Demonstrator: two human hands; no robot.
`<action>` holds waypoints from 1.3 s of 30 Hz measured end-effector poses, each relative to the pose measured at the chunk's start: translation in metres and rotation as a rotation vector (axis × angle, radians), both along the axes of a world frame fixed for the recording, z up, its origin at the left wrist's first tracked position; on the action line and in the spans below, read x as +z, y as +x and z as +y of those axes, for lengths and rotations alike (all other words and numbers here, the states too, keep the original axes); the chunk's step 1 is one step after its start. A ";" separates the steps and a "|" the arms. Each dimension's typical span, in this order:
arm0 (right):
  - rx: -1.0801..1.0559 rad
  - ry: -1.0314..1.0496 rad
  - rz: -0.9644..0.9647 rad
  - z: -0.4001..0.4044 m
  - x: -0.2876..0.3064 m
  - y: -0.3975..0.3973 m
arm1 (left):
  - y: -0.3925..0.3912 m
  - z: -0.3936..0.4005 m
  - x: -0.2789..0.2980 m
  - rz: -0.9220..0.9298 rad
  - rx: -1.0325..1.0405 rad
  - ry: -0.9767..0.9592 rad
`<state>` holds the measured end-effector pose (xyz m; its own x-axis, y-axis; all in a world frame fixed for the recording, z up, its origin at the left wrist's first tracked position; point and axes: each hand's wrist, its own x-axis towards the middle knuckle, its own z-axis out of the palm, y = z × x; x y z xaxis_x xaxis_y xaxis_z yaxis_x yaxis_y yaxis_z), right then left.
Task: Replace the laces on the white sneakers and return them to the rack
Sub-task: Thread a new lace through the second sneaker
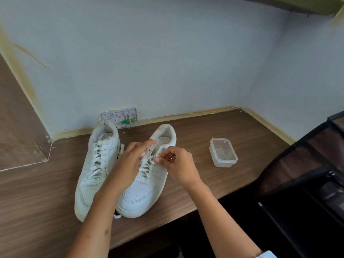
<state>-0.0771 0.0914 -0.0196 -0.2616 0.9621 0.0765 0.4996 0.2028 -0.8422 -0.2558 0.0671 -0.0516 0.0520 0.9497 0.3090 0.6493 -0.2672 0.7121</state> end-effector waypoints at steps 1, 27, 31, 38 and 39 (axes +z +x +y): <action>0.013 0.004 -0.010 0.000 0.000 -0.002 | 0.000 0.000 0.001 0.008 0.006 0.003; 0.249 0.262 -0.323 -0.003 -0.001 0.002 | -0.006 -0.024 -0.012 -0.092 0.047 0.041; 0.212 0.226 -0.282 0.003 0.000 0.011 | -0.007 -0.023 -0.013 -0.097 0.040 0.027; -0.234 0.206 -0.384 0.020 -0.008 0.049 | -0.006 -0.022 -0.007 -0.096 0.072 0.084; -0.192 0.216 -0.374 0.019 -0.008 0.046 | -0.008 -0.021 -0.007 -0.103 0.076 0.095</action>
